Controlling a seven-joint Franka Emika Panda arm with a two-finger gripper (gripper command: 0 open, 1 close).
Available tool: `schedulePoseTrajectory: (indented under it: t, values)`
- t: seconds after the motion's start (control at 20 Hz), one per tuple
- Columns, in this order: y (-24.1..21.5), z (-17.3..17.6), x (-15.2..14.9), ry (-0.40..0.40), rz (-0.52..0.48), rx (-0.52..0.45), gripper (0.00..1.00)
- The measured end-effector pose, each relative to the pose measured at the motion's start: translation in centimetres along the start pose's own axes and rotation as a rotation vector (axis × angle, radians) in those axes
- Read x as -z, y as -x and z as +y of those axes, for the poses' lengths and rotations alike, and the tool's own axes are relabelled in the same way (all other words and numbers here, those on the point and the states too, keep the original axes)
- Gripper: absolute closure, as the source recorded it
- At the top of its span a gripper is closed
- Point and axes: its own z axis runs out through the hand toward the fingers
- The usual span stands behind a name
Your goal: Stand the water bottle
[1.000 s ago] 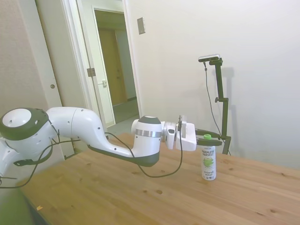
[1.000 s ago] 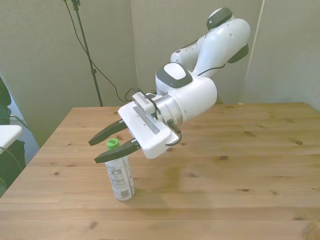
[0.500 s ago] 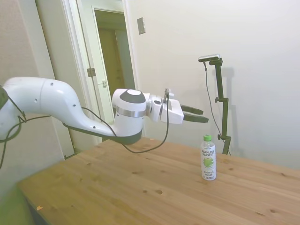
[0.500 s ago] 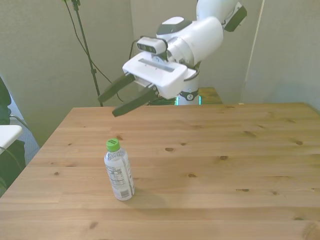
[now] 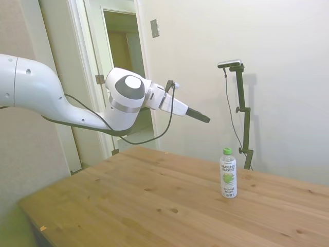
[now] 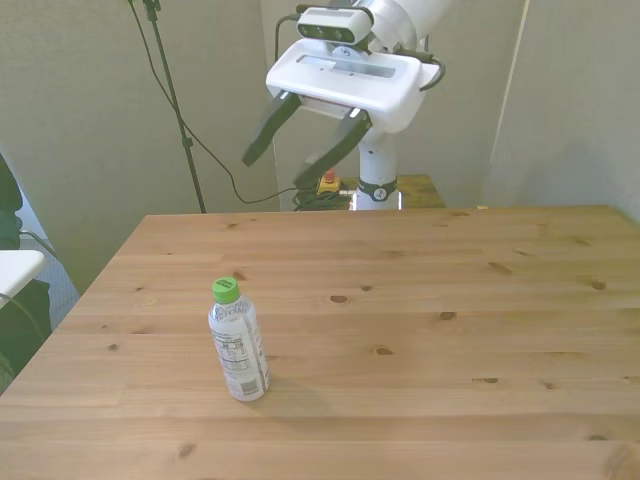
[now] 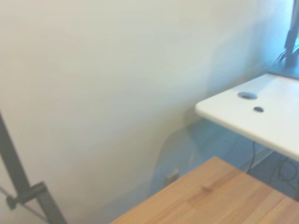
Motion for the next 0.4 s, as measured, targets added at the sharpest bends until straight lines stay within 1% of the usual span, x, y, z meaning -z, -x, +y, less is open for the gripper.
schedulePoseTrajectory:
  t: [0.25,0.4]
  values:
    - [1.0,-0.5,2.8,0.034,-0.163,0.095,0.0]
    - [0.3,-0.3,6.3,0.048,-0.261,0.151,0.0]
